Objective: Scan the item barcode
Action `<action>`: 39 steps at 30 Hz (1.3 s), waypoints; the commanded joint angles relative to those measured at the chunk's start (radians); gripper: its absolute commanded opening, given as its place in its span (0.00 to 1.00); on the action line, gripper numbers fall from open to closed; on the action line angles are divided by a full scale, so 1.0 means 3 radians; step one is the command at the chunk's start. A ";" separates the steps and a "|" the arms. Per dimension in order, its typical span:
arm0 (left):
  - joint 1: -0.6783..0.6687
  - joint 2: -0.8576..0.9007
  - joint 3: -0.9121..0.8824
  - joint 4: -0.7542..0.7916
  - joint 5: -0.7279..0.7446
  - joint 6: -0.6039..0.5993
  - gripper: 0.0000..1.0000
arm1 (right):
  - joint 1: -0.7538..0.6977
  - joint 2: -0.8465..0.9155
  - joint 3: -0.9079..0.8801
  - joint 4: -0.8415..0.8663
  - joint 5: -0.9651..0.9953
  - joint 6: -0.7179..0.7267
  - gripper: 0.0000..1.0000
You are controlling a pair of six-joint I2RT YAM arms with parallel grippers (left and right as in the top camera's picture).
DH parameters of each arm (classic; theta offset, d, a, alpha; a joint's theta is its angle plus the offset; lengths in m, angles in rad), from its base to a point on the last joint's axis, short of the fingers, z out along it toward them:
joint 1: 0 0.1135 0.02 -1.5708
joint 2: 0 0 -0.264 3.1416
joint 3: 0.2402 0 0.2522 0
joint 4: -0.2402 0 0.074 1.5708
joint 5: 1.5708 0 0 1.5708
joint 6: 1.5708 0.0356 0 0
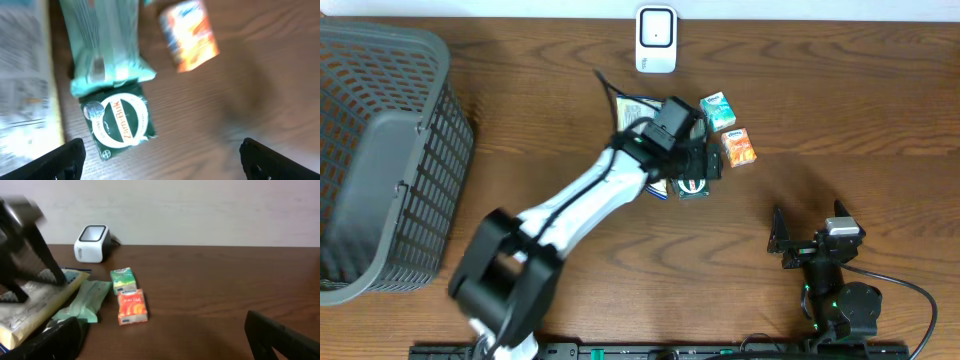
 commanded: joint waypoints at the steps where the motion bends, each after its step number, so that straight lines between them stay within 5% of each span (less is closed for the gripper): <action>1: 0.0103 -0.0370 0.0070 -0.0053 -0.0023 0.0038 0.98 | -0.0017 -0.0017 -0.0004 -0.0013 0.0024 0.0033 0.99; 6: 0.0258 -0.0671 0.0070 -0.0207 -0.0131 0.0076 0.98 | -0.0017 -0.0017 -0.0004 -0.0013 0.0024 0.0033 0.99; 15: 0.0693 -0.0832 0.0069 -0.1160 -0.1546 0.0502 0.98 | -0.0017 -0.0017 -0.0004 -0.0013 0.0024 0.0032 0.99; 22: 0.1114 -0.0830 0.0037 -0.1698 -0.1703 0.0505 0.98 | -0.0017 -0.0017 -0.0004 -0.0013 0.0024 0.0033 0.99; 39: 0.1217 -0.0830 0.0022 -0.1733 -0.1704 0.0505 0.97 | -0.0017 -0.0017 -0.0004 -0.0013 0.0024 0.0033 0.99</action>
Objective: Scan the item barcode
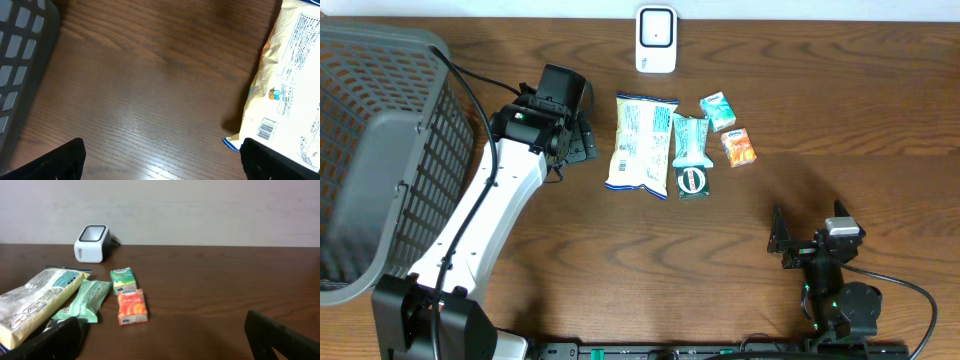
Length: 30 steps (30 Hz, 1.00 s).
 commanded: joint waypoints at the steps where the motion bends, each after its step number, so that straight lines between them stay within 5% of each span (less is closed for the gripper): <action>1: 0.0005 -0.0031 0.0015 -0.0020 -0.0056 0.0028 0.98 | -0.0017 -0.0017 -0.0004 -0.0013 0.0025 0.0033 0.99; 16: 0.0005 -0.0031 0.0015 -0.0020 -0.0056 0.0028 0.98 | -0.0015 -0.0017 -0.0004 -0.0008 -0.0088 0.0103 0.99; 23: 0.0005 -0.0031 0.0015 -0.0020 -0.0056 0.0028 0.97 | -0.0013 -0.0017 -0.0004 0.0207 -0.1497 0.1687 0.99; 30: 0.0005 -0.0031 0.0015 -0.0020 -0.0056 0.0028 0.98 | -0.0013 -0.0017 -0.0004 0.0563 -0.1432 0.2080 0.99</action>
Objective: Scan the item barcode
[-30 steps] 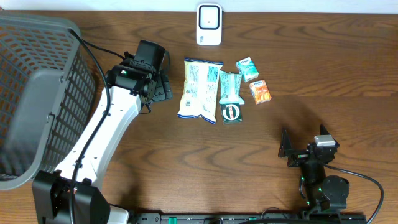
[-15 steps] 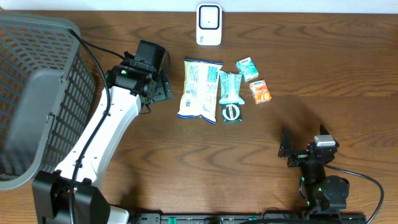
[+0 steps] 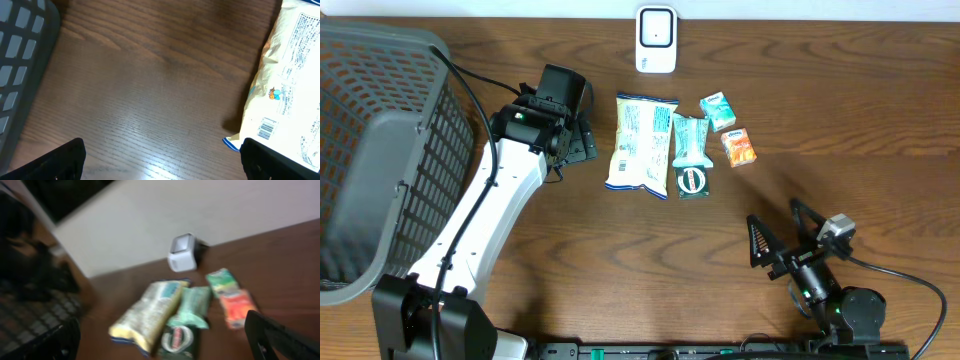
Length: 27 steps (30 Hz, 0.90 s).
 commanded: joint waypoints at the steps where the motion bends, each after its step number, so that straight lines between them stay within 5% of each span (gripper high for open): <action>1: 0.0005 -0.0031 0.0015 -0.0019 -0.0056 0.0028 0.98 | -0.0013 -0.0018 -0.0003 0.0234 -0.0118 0.0477 0.99; 12: 0.0005 -0.0031 0.0015 -0.0019 -0.0056 0.0028 0.98 | -0.0013 -0.0015 0.0118 0.2541 0.0743 0.0710 0.99; 18: 0.0005 -0.0031 0.0015 -0.0019 -0.0056 0.0028 0.97 | -0.0013 0.0140 0.0746 0.2041 0.0824 0.0135 0.99; 23: 0.0005 -0.0031 0.0015 -0.0019 -0.0055 0.0028 0.98 | -0.0013 0.0655 0.1471 0.1211 0.0416 -0.0848 0.99; 27: 0.0005 -0.0031 0.0015 -0.0019 -0.0056 0.0028 0.98 | -0.0013 0.1156 0.1980 0.0553 0.0406 -0.0987 0.99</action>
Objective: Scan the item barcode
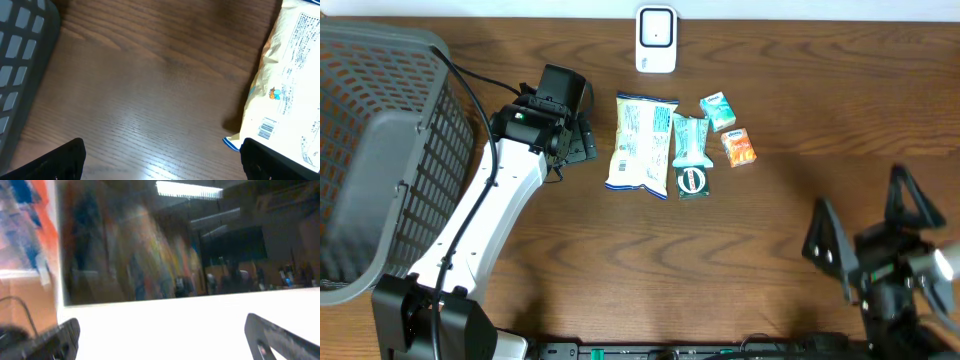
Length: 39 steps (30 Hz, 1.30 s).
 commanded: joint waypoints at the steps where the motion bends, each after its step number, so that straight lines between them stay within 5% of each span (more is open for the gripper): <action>1: 0.0005 -0.0031 0.0015 -0.0018 -0.0053 0.0027 0.98 | -0.0013 0.0458 0.0417 -0.0379 -0.0098 -0.0439 0.99; 10: 0.0005 -0.0031 0.0015 -0.0018 -0.0055 0.0027 0.98 | -0.0013 0.1820 0.1274 -0.1471 -0.0453 -0.0802 0.99; 21: 0.0005 -0.0031 0.0015 -0.0018 -0.0055 0.0027 0.98 | -0.0010 0.2986 0.1413 -0.1975 -0.0718 -0.0795 0.99; 30: 0.0005 -0.0031 0.0015 -0.0018 -0.0055 0.0027 0.98 | -0.0010 0.3290 0.1410 -0.2033 -0.0785 -0.0212 0.99; 39: 0.0005 -0.0031 0.0015 -0.0018 -0.0055 0.0027 0.98 | -0.0009 0.3300 0.1410 -0.2093 -0.0782 0.0865 0.99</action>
